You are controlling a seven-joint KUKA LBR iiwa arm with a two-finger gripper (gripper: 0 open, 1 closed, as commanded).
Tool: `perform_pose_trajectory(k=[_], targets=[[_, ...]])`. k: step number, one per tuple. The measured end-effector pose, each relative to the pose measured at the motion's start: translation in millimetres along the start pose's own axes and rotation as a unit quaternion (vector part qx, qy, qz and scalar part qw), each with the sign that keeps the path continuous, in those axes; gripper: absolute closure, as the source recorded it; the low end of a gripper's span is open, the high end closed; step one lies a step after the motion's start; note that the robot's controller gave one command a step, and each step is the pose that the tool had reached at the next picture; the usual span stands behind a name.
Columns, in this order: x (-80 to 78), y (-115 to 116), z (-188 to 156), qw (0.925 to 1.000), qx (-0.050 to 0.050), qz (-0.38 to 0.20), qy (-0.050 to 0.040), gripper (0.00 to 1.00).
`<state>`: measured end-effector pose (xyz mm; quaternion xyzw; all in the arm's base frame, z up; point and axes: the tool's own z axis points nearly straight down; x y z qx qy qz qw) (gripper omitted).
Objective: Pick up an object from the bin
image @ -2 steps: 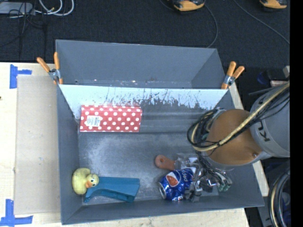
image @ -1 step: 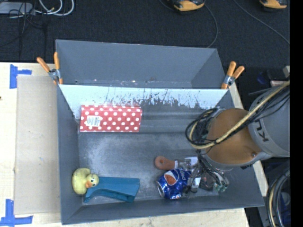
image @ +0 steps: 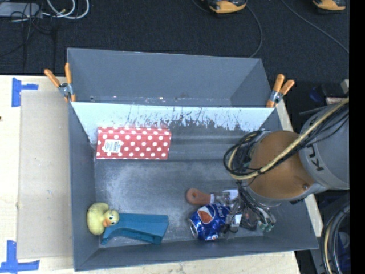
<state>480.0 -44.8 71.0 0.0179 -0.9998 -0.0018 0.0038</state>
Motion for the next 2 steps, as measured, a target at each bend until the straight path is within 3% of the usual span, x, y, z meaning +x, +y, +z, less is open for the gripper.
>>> perform_pose_trajectory(k=[2], targets=[[1.9, 0, -16, 1.0, 0.0, 0.0, 0.0032, 1.0]])
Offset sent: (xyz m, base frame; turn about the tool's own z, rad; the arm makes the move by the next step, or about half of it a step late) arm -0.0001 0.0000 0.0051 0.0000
